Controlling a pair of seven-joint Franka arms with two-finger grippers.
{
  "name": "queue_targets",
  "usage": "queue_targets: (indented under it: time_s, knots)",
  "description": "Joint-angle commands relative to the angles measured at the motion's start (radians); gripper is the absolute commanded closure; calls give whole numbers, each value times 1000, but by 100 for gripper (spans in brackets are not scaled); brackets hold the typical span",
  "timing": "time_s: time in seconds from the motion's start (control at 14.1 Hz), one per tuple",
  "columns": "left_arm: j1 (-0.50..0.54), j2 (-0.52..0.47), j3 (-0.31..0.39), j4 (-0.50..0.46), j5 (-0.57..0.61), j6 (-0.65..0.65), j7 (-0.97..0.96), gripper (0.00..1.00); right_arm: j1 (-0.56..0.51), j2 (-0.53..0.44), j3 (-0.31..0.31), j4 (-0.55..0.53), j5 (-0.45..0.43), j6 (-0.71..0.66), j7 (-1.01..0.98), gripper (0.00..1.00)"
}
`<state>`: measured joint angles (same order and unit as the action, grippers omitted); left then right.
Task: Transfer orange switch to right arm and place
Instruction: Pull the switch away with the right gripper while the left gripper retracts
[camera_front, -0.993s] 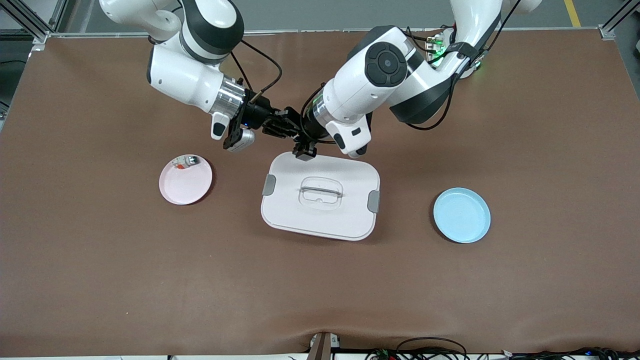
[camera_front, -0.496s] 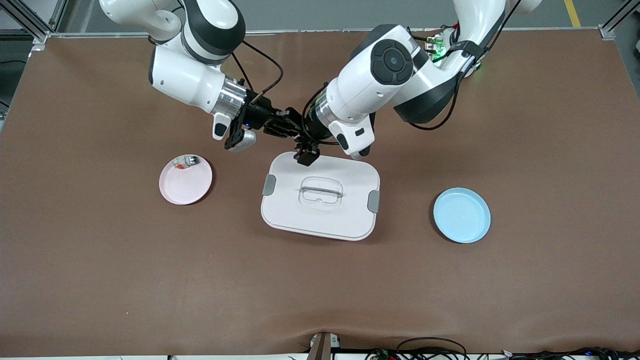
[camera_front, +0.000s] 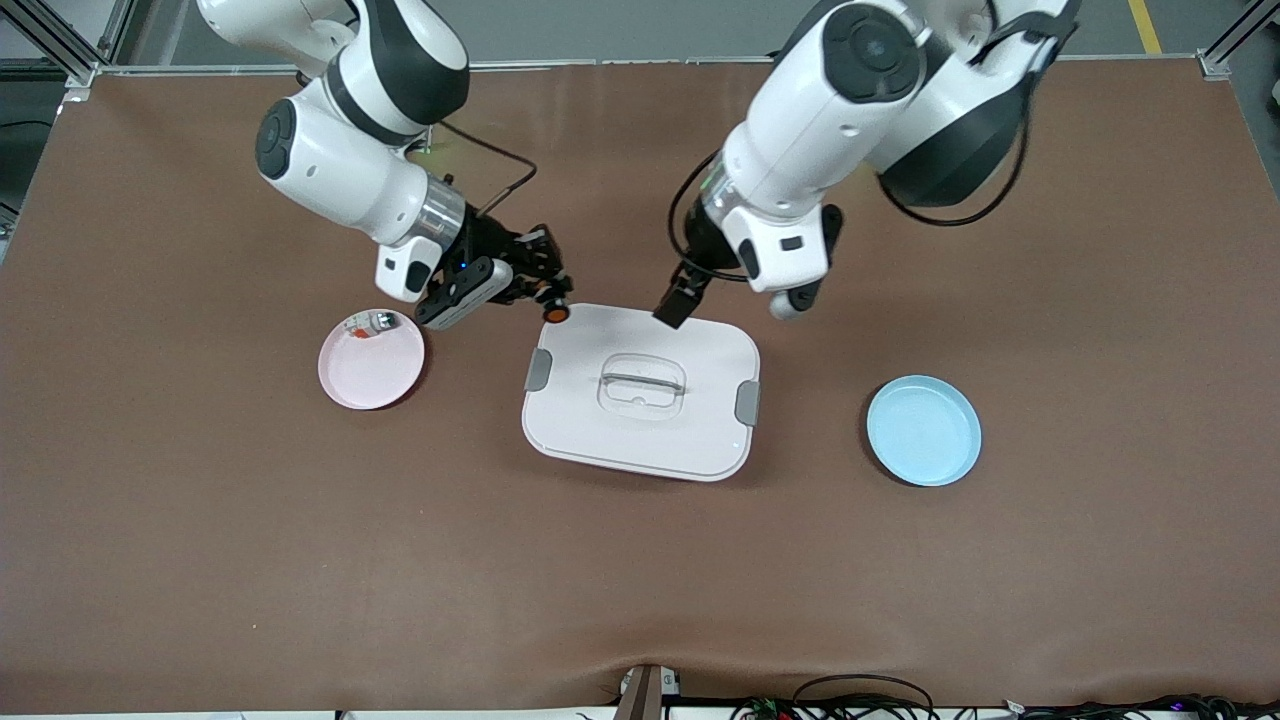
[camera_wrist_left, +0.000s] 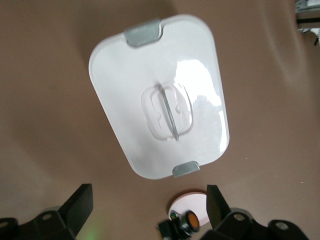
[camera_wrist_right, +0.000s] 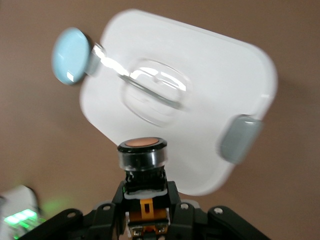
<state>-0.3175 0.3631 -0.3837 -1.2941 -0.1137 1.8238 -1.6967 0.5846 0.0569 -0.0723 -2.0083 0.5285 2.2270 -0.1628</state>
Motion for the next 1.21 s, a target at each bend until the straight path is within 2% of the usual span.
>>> queue_targets:
  time_s: [0.0, 0.07, 0.21, 0.5, 0.64, 0.78, 0.92, 1.13]
  knots:
    - [73, -61, 3, -17, 20, -92, 205, 0, -52, -11, 9, 48, -226, -154, -117, 100]
    - [112, -72, 3, -17, 20, -122, 295, 0, -74, -12, 9, 48, -301, -164, -211, 100]
    - [171, -98, 3, -19, 34, -193, 470, 0, -110, -12, 9, 37, -361, -171, -384, 100]
    - [257, -127, 3, -19, 153, -299, 672, 0, -184, -15, 8, -35, -375, -135, -674, 100]
    - [274, -139, 3, -17, 213, -317, 780, 0, -213, -20, 9, -101, -407, -69, -801, 100]
    - [340, -157, 2, -19, 224, -349, 923, 0, -247, -29, 9, -188, -409, 37, -933, 100]
    - [397, -173, 2, -19, 224, -370, 1075, 0, -247, -26, 9, -254, -413, 123, -984, 100]
    - [452, -191, 3, -19, 229, -391, 1201, 0, -253, 1, 9, -300, -450, 195, -1047, 100]
